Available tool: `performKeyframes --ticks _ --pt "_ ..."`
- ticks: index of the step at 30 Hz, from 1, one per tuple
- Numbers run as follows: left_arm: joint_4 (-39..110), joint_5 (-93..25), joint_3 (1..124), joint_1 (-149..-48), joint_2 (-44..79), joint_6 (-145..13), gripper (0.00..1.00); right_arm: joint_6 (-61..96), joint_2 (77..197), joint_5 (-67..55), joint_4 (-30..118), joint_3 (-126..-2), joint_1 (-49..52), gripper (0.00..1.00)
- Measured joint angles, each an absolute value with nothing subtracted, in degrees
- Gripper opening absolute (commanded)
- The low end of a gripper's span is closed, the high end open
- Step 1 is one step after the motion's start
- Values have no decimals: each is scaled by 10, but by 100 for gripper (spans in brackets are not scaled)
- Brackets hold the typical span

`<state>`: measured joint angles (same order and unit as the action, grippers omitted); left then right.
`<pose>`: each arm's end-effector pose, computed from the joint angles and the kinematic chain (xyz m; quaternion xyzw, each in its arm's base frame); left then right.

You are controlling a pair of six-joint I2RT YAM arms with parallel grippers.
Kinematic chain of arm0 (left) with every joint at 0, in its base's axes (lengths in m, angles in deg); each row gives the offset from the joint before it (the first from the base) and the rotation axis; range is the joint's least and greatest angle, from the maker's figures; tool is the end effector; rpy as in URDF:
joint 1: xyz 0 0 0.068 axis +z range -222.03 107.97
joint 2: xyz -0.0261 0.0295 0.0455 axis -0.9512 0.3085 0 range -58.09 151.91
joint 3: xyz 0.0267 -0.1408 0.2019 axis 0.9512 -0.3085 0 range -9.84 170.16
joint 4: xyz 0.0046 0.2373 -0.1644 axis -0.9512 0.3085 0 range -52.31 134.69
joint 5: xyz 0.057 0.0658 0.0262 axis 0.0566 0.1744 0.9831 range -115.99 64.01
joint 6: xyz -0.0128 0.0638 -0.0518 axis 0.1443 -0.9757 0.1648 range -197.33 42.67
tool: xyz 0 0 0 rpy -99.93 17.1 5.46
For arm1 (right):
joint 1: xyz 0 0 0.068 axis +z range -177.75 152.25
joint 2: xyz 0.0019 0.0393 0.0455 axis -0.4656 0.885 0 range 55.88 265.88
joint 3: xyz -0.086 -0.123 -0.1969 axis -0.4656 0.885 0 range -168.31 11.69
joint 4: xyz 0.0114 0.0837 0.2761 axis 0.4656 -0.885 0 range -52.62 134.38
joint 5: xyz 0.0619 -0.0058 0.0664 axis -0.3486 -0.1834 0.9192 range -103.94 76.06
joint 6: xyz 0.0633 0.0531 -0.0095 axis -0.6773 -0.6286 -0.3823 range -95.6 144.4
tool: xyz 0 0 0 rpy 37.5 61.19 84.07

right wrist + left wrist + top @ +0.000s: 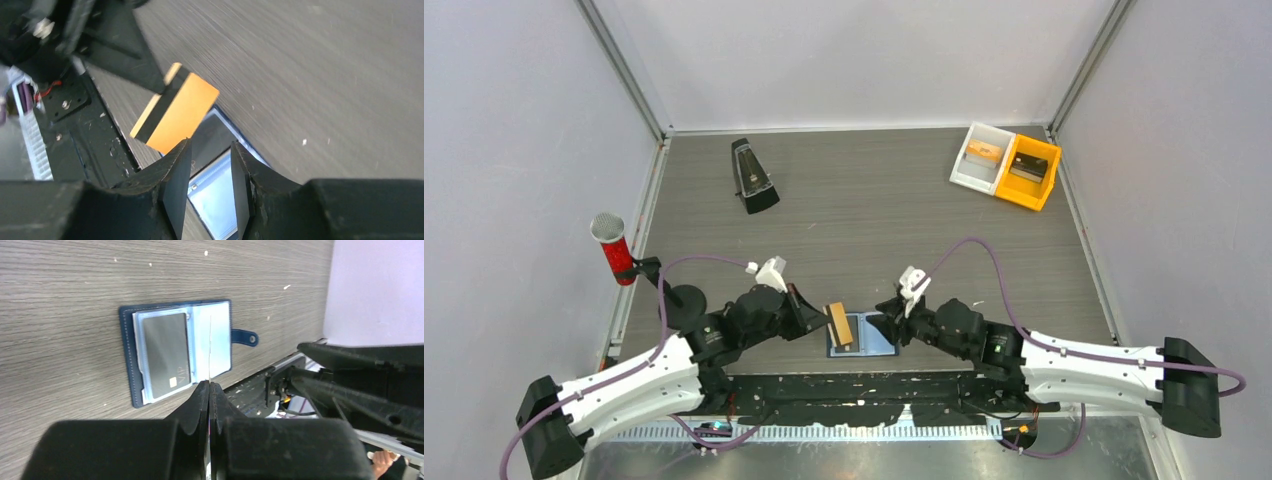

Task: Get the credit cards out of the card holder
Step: Remove the credit card from the card holder, then place the credit card in the storage box.

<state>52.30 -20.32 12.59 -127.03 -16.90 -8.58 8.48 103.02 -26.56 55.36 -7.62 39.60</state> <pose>0.1446 -0.1940 0.1583 -0.1285 0.8702 -0.3972 0.2617 0.1176 0.2404 0.1710 -0.2873 0.7475 0.3276 0.5013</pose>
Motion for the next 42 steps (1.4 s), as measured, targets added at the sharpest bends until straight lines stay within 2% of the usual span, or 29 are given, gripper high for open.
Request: performKeyframes --ticks 5,11,17,23,27,31,32,34,35,36,42 --pt "547 -209 134 -1270 -224 -65 0 290 984 -231 665 -25 450 53" --pt "575 -204 157 -1270 -251 -23 0 471 985 -217 711 -9 513 60" --pt "599 -204 167 -1270 -259 28 0 590 1054 -242 759 -9 564 65" --pt "606 -205 165 -1270 -274 83 0 675 1152 -339 830 -10 616 65" --pt "598 -207 155 -1270 -281 109 0 707 1210 -389 886 -15 626 60" --pt "589 -213 144 -1270 -282 126 0 723 1250 -432 949 -22 629 36" --pt "587 -215 142 -1270 -281 130 0 725 1257 -441 964 -22 631 25" --pt "576 -219 137 -1270 -277 138 0 727 1266 -456 987 -23 633 9" --pt "568 -220 133 -1270 -275 142 0 727 1268 -463 995 -23 634 6" --pt "561 -221 130 -1269 -273 144 3 727 1269 -469 1001 -23 634 6" --pt "527 -222 123 -1267 -263 115 47 692 1255 -489 996 -22 636 5"
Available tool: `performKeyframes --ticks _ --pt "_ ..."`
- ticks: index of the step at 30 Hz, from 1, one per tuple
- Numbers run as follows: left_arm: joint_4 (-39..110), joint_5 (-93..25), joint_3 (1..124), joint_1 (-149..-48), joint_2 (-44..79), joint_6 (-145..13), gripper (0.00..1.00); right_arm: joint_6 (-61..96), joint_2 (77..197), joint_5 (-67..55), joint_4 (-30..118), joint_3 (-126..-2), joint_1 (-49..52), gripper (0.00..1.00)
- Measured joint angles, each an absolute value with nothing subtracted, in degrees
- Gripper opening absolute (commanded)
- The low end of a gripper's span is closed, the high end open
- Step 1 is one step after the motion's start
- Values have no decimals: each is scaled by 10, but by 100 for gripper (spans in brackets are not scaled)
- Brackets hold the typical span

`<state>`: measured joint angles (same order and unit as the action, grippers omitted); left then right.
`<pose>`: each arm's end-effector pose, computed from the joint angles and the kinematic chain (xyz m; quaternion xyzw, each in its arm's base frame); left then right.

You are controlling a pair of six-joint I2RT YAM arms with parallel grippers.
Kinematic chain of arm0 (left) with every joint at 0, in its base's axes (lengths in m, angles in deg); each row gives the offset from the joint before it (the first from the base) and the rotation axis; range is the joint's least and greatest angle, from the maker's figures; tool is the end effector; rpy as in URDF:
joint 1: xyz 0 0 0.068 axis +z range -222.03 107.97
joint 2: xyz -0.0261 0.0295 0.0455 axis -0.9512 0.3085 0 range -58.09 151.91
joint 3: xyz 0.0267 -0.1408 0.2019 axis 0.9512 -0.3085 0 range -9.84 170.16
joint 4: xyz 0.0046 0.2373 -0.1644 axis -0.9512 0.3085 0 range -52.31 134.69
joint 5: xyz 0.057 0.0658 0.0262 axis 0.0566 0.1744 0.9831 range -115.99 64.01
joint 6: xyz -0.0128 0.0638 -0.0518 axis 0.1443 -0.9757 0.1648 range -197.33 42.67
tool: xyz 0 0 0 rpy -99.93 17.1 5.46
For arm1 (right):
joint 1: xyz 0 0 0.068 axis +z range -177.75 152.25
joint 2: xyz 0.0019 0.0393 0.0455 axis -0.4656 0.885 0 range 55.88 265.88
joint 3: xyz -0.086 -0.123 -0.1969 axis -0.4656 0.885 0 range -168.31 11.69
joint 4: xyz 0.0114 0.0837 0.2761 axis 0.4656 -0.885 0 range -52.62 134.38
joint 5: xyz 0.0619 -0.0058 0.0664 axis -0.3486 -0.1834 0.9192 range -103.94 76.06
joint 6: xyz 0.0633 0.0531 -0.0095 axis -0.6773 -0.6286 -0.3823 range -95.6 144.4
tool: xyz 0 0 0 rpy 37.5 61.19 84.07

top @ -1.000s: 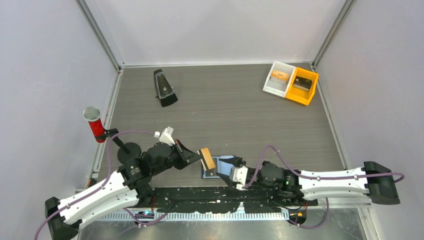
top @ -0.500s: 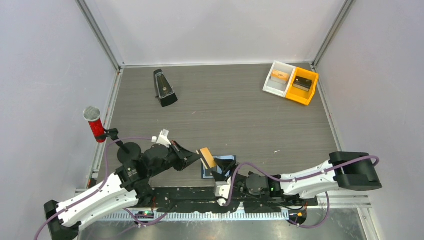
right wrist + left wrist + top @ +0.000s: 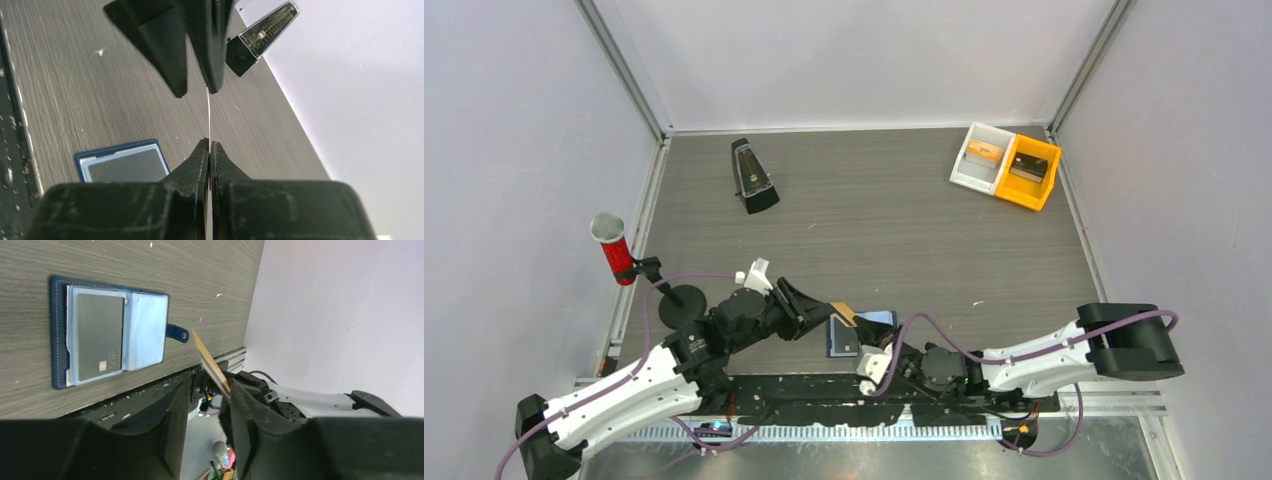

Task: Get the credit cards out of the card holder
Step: Place the credit card in the storage box.

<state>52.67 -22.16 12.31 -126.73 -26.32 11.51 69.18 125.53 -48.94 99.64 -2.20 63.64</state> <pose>0.1375 -0.1857 0.1911 -0.2641 0.7987 -0.5040 0.1956 0.0351 0.2754 0.1426 -0.5493 0.4492 0.0696 0.7012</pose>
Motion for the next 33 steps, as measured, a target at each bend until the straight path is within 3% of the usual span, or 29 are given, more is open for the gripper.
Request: performKeyframes --ticks 4,19,33 --pt "528 -212 132 -1267 -263 40 60 604 1182 -493 938 -21 635 5" --pt "567 -237 204 -1267 -249 -259 64 177 943 -358 613 -42 561 5" --pt "491 -374 189 -1267 -239 -326 66 -12 862 -229 584 -42 456 5"
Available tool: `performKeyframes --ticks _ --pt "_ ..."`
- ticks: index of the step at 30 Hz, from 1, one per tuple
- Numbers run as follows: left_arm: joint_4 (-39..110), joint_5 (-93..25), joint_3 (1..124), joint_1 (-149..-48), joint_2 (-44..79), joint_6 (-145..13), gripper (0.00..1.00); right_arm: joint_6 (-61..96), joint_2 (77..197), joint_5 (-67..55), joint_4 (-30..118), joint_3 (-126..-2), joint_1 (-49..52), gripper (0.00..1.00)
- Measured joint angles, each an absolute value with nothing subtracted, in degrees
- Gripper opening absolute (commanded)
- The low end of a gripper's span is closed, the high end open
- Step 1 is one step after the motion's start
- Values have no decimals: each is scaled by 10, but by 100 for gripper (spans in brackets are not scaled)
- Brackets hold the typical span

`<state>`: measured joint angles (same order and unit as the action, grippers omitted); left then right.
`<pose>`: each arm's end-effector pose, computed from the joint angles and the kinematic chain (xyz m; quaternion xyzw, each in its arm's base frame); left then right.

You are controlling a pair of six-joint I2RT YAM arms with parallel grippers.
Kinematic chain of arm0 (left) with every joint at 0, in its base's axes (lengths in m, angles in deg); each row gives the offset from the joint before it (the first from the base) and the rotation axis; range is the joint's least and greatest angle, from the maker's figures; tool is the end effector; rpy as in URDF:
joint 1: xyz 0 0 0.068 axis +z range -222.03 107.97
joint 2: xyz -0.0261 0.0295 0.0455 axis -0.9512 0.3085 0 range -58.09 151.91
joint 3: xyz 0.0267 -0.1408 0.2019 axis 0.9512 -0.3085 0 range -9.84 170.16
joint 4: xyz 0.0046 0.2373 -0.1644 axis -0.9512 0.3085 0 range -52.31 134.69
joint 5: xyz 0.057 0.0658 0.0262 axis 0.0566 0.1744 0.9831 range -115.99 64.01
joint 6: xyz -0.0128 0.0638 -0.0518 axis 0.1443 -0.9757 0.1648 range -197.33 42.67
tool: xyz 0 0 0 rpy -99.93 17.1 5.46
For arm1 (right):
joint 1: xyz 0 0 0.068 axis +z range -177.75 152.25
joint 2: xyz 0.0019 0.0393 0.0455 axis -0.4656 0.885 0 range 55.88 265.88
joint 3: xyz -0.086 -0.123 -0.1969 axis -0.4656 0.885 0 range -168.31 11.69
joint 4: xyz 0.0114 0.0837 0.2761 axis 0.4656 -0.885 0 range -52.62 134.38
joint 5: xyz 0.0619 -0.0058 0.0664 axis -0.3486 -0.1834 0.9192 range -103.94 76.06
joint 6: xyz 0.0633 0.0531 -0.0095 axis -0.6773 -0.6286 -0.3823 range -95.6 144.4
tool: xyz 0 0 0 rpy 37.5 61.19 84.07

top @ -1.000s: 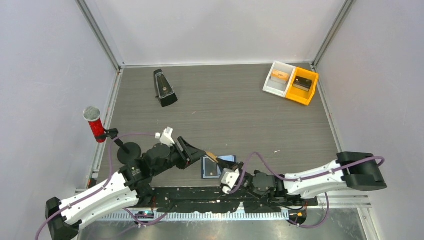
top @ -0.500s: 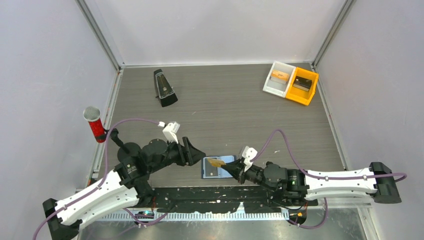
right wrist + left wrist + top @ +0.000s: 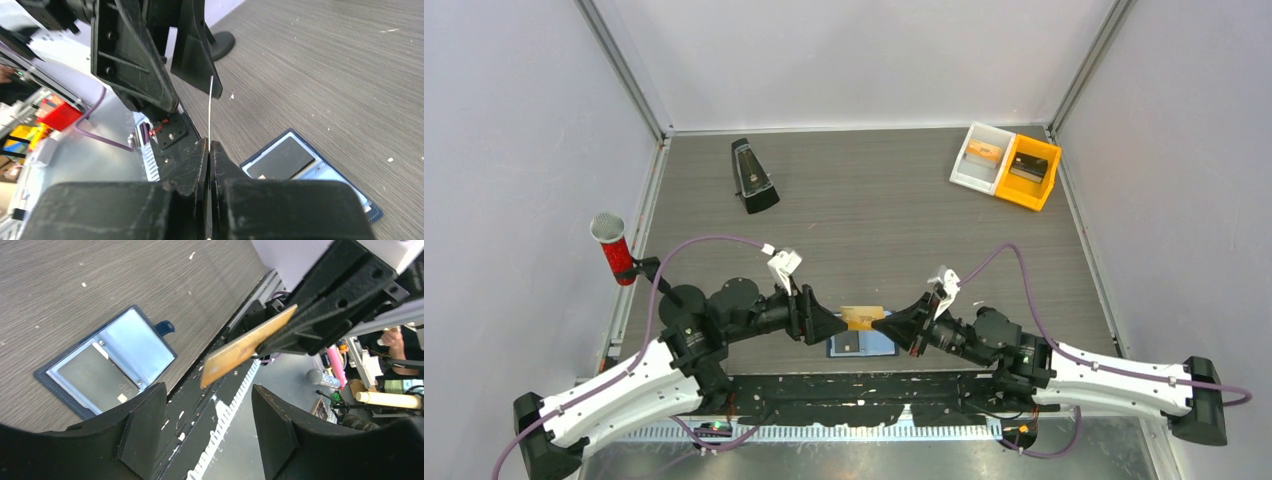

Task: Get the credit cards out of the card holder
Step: Place the credit card in the storage box.

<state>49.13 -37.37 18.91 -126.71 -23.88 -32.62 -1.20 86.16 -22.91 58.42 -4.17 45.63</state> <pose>0.1275 -0.2046 0.2386 0.1283 0.7913 -0.5034 0.3225 0.0797 0.2273 0.2223 -0.2360 0.6690 0.4982 0.4986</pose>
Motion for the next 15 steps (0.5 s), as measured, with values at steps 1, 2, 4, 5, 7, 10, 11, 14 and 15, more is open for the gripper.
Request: performKeyframes --ticks 1,2,4,5,7,10,11,14,15 --pt "478 -379 183 -1267 -242 -324 66 -18 854 -217 589 -38 445 5" --pt "463 -386 177 -1267 -244 -322 66 -26 847 -200 596 -33 431 5" --pt "436 -397 167 -1267 -243 -313 65 -40 833 -172 605 -26 411 5" --pt "424 -403 162 -1267 -243 -310 65 -45 829 -162 608 -24 406 5" --pt "398 -415 156 -1267 -241 -301 64 -56 824 -138 615 -24 401 5" --pt "354 -428 147 -1267 -239 -284 55 -67 824 -111 627 -24 398 5" --pt "338 -432 143 -1267 -237 -277 49 -73 824 -102 631 -23 397 7" --pt "293 -448 133 -1267 -227 -255 19 -90 824 -82 649 -20 396 15" --pt "279 -455 130 -1267 -222 -246 8 -92 824 -80 653 -19 395 21"
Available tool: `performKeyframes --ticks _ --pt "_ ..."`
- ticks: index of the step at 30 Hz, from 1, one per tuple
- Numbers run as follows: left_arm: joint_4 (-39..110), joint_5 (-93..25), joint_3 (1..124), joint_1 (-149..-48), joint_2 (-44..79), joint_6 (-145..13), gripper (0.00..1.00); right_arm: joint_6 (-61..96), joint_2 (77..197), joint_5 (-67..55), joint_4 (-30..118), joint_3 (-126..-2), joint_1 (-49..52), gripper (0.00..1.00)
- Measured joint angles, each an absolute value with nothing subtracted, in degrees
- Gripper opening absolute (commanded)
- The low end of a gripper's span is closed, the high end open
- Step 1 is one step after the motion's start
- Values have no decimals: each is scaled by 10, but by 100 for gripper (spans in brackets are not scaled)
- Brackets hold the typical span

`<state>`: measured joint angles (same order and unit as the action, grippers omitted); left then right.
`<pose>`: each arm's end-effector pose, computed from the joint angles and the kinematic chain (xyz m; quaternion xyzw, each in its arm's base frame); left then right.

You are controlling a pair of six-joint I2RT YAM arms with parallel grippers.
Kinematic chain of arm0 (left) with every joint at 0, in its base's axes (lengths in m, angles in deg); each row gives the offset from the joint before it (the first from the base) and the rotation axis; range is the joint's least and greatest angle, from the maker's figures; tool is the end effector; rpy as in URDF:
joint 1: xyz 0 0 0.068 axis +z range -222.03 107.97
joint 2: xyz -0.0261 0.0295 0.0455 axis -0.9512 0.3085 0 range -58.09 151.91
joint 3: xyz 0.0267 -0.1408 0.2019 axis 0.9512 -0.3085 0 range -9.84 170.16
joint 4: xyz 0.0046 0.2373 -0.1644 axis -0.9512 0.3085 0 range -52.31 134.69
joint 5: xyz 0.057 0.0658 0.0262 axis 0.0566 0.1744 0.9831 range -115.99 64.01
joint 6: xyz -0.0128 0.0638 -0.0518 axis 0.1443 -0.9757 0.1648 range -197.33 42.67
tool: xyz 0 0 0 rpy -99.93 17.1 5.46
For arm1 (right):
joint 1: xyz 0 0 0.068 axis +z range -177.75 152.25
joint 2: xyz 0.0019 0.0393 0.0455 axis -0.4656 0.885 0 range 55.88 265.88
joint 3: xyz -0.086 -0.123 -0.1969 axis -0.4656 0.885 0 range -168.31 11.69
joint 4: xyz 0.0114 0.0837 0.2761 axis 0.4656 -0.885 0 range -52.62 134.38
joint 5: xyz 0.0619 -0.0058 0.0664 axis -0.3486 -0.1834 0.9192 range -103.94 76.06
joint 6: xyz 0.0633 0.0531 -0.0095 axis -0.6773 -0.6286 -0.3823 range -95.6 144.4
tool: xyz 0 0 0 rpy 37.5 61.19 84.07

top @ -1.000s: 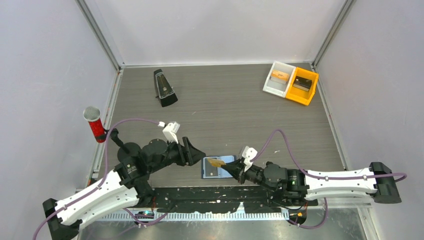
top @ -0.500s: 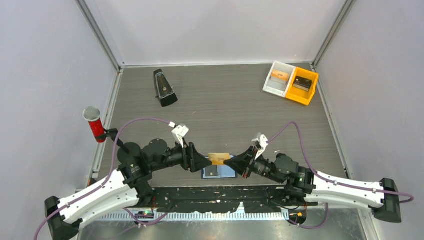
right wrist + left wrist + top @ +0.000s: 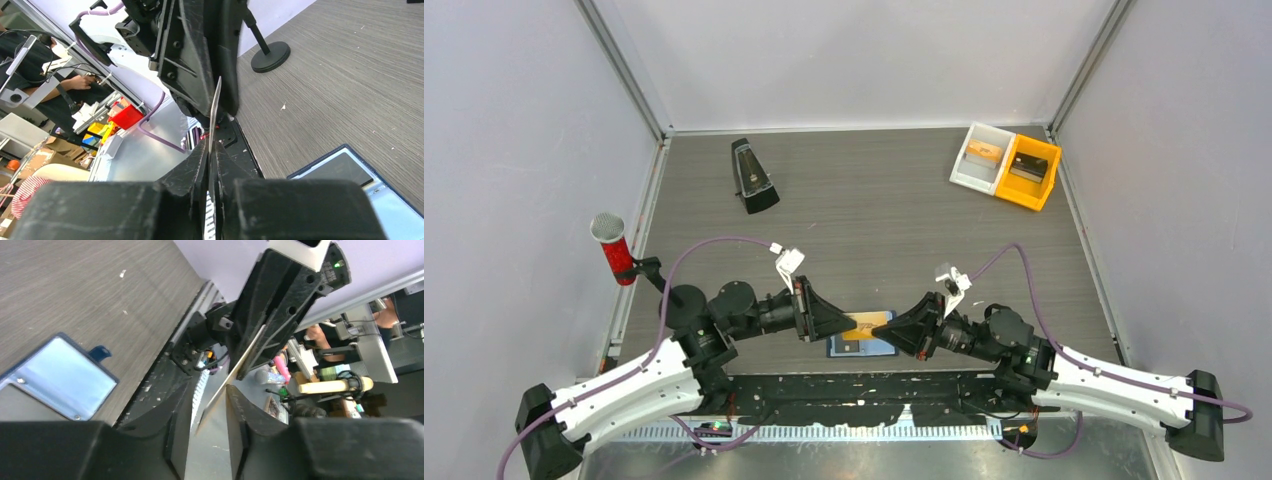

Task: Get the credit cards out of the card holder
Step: Place the credit card in the storage box.

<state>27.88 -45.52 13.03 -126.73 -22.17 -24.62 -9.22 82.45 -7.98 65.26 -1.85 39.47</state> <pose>0.1247 -0.2181 0.2415 0.1289 0.7142 -0.6185 0.3013 0.0832 0.2173 0.2365 -0.2271 0.6168 0.6020 0.4534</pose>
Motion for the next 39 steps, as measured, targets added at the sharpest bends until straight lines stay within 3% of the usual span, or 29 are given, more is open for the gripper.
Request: performKeyframes --ticks 1,5,8,20,31,33,36,38,39 --pt "266 -460 128 -1267 -218 -238 0 -94 826 -77 653 -17 393 24" --pt "227 -475 125 -1267 -211 -218 0 -102 832 -66 652 -15 375 46" --pt "213 -475 123 -1267 -208 -207 0 -106 826 -53 647 -15 361 49" --pt "209 -472 121 -1267 -199 -202 0 -160 769 -32 616 -12 324 24" --pt "206 -467 120 -1267 -202 -194 0 -189 763 -36 601 -5 320 34" --pt "206 -463 119 -1267 -206 -193 0 -194 760 -36 602 -2 320 28" --pt "206 -459 118 -1267 -206 -192 0 -199 754 -36 605 5 320 7" --pt "205 -459 117 -1267 -206 -192 0 -206 748 -36 607 10 319 5" --pt "205 -457 116 -1267 -206 -192 5 -208 746 -36 607 11 319 5"
